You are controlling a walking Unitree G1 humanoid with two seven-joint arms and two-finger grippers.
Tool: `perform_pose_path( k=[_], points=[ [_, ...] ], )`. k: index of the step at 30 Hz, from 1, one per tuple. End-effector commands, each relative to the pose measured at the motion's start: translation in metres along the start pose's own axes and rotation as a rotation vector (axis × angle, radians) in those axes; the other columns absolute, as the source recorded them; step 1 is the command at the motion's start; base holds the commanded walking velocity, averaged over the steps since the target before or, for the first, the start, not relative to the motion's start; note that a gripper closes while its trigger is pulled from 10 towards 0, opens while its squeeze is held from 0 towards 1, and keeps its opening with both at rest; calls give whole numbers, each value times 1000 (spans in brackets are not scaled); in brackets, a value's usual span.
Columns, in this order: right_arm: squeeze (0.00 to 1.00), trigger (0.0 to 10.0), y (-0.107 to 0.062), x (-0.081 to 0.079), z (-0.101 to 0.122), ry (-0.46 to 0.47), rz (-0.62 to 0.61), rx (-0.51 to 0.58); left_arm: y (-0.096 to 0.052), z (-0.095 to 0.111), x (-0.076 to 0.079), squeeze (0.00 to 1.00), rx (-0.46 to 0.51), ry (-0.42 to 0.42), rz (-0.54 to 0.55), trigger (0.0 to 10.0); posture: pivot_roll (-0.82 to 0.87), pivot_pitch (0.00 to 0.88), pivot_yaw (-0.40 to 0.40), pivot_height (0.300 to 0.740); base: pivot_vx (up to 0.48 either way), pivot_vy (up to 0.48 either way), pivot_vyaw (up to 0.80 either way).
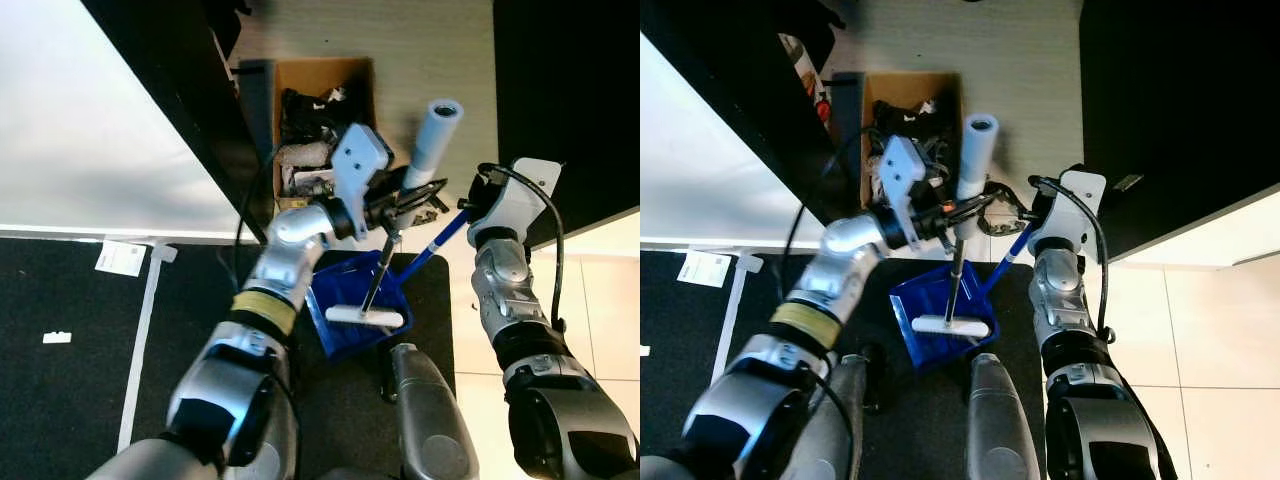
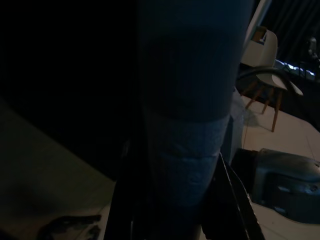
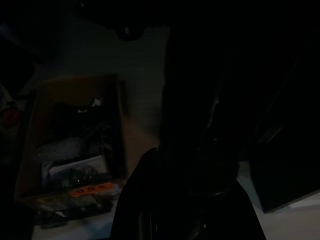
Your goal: Sweep floor
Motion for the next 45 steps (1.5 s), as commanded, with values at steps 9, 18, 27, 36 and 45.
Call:
perform_pose_path(
  k=[9,18,27,36,45],
  points=[
    [0,10000,-35,22,-89,-24,-66,-361,-45,36,-22,0,-13,-32,19,10000,5,331,22,740,0,0,0],
    [0,10000,-32,26,-86,-10,-69,-363,-115,-4,-95,0,-429,-12,459,10000,11,311,12,740,0,0,0],
    [0,10000,-30,9,-85,30,56,-365,-184,-47,-106,0,-694,-89,869,10000,22,242,5,740,0,0,0],
    [0,10000,-23,0,-70,62,168,-302,-277,-63,-96,0,-381,-215,1475,10000,41,129,-8,740,0,0,0],
    [0,10000,-24,-13,-64,44,253,-260,-320,-42,-91,0,-365,-49,1642,10000,54,118,-24,740,0,0,0]
  ],
)
Point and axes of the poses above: a point about 5 cm out from each wrist's last joint towards the gripper, its own y axis pointing out of the wrist towards the gripper, its own z axis along the axis of the wrist's last joint, x = y × z, the point moved 5 cm from there along y, pointing out of the wrist towards the gripper, and after that the axes turned 6 degrees about y, right-handed, at the moved point
